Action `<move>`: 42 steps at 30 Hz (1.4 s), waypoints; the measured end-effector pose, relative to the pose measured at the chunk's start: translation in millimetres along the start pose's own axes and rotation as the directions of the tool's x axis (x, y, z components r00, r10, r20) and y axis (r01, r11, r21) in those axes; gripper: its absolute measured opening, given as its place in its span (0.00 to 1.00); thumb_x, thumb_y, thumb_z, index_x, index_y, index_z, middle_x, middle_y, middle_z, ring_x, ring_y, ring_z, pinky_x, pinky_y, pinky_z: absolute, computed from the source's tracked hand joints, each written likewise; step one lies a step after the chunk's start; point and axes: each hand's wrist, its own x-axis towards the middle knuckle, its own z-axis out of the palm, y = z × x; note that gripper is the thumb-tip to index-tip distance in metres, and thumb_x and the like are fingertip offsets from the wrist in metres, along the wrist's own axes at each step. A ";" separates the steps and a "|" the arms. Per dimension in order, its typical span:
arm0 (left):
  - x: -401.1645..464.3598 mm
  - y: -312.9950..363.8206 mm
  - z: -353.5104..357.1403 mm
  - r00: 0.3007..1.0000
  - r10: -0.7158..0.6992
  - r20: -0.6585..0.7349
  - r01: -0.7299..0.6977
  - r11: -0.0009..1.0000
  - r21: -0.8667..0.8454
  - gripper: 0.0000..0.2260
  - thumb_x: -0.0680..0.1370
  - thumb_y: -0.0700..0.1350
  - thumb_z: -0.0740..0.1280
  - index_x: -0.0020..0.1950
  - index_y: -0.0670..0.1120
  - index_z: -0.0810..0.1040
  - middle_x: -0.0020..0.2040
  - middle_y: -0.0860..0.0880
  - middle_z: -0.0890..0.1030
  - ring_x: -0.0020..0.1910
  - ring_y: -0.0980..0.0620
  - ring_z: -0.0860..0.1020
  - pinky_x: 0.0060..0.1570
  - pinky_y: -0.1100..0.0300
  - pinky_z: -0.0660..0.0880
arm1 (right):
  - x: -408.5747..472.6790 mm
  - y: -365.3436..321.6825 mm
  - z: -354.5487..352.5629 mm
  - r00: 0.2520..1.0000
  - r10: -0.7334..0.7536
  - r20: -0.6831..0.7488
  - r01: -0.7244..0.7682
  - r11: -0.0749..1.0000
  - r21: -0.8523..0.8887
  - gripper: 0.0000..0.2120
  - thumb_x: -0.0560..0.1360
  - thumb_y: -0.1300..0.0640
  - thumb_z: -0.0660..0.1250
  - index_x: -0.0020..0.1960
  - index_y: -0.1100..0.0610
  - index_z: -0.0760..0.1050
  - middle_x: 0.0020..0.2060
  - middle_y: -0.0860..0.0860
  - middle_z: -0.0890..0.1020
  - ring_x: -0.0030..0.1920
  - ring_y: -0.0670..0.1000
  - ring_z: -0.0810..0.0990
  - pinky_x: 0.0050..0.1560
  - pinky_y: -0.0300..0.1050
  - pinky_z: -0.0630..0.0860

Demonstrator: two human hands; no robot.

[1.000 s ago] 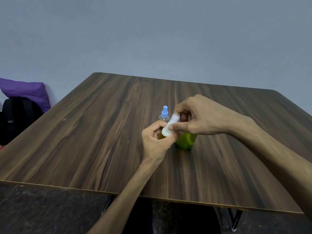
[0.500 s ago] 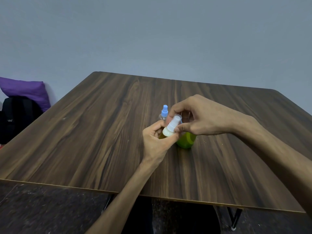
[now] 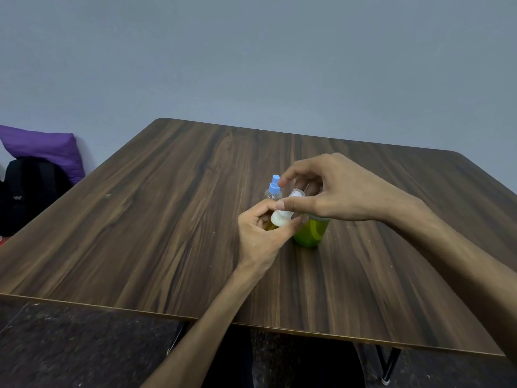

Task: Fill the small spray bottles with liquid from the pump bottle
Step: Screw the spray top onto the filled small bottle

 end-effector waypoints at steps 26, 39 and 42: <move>-2.9 2.1 1.3 1.000 0.011 -0.013 -0.010 1.000 0.025 0.11 0.71 0.35 0.82 0.49 0.37 0.84 0.45 0.47 0.88 0.45 0.52 0.86 0.47 0.58 0.83 | 2.2 -2.8 14.0 0.993 -0.085 -0.076 0.070 0.981 -0.183 0.10 0.77 0.42 0.72 0.48 0.47 0.85 0.32 0.42 0.81 0.35 0.41 0.80 0.34 0.33 0.70; -2.3 1.0 1.3 1.000 -0.004 -0.010 0.004 1.000 -0.021 0.07 0.71 0.31 0.78 0.44 0.36 0.81 0.37 0.58 0.83 0.36 0.60 0.80 0.37 0.66 0.76 | 3.0 -5.5 17.0 0.991 -0.130 -0.035 0.117 0.961 -0.252 0.12 0.78 0.43 0.69 0.56 0.47 0.82 0.27 0.40 0.75 0.35 0.37 0.78 0.32 0.33 0.66; -2.5 0.2 1.0 1.000 -0.014 0.002 0.014 1.000 -0.006 0.09 0.71 0.29 0.78 0.42 0.39 0.81 0.36 0.58 0.82 0.34 0.60 0.79 0.35 0.67 0.75 | 0.5 -4.2 12.9 0.991 -0.131 0.032 0.135 0.961 -0.242 0.10 0.77 0.46 0.70 0.57 0.46 0.82 0.31 0.43 0.79 0.35 0.43 0.79 0.34 0.34 0.68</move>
